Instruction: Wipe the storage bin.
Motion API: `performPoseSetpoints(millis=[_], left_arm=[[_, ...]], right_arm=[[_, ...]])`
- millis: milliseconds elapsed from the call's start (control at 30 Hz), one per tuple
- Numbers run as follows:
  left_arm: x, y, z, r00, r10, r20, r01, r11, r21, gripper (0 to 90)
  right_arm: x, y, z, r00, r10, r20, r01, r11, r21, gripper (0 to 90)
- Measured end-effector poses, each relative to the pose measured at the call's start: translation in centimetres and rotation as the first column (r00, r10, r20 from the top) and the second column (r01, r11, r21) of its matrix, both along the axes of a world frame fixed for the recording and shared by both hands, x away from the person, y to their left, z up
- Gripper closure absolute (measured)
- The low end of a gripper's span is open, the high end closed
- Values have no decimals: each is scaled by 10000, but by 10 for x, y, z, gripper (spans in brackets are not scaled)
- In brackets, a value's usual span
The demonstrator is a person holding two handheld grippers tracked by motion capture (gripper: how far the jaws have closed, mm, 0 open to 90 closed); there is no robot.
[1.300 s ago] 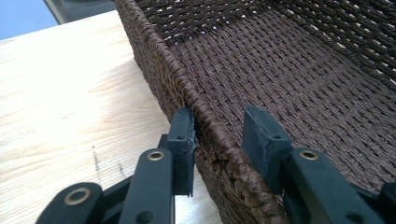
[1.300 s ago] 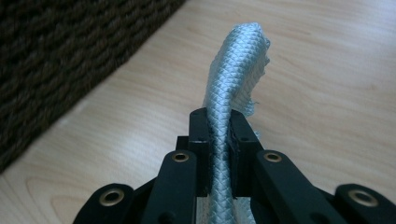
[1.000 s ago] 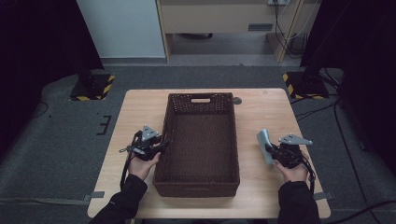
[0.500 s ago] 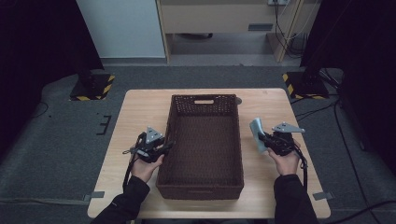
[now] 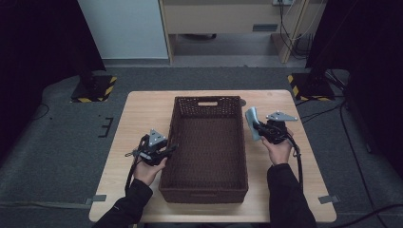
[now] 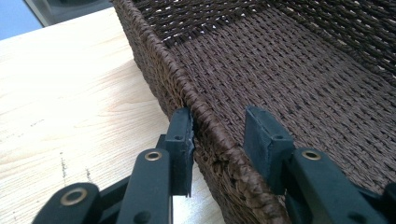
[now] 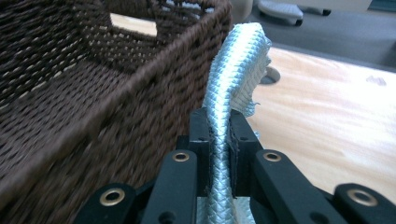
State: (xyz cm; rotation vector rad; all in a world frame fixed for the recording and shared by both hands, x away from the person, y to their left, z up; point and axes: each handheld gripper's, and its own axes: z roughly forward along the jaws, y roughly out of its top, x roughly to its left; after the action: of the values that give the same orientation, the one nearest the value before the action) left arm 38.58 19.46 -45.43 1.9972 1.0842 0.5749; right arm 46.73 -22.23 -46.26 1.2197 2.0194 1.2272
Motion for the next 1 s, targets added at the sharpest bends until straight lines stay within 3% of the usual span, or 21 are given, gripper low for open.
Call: performPoseSetpoints(millis=[233,467,533,633,733,833,900,1000], left_arm=[[1,1,0,9999,-81,-70,81,10000,-23,611],[2,1,0,9999,-109,-78,109,9999,-2,609],[2,1,0,9999,-121,-76,121,9999,-22,608],[2,1,0,9999,-132,-103,131,9999,-28,607],[2,1,0,9999,-132,-104,132,9999,-21,606],[2,1,0,9999,-131,-91,130,9999,-25,607],[2,1,0,9999,-129,-103,129,9999,-3,607],[2,1,0,9999,-130,-102,130,9999,0,607]], right_arm=[[26,15,-17,9997,83,-233,-87,9998,-177,836],[39,20,-49,9931,159,-1162,-206,9990,-396,837],[40,21,-52,9914,249,-1286,-305,9986,-421,838],[42,24,-45,9920,581,-1125,-610,9979,-230,840],[43,23,-23,9971,673,-341,-673,9977,14,842],[42,23,0,9965,755,368,-753,9971,-52,843],[42,23,11,9957,754,544,-753,9971,-47,844],[46,23,10,9962,751,447,-734,9966,-381,845]])
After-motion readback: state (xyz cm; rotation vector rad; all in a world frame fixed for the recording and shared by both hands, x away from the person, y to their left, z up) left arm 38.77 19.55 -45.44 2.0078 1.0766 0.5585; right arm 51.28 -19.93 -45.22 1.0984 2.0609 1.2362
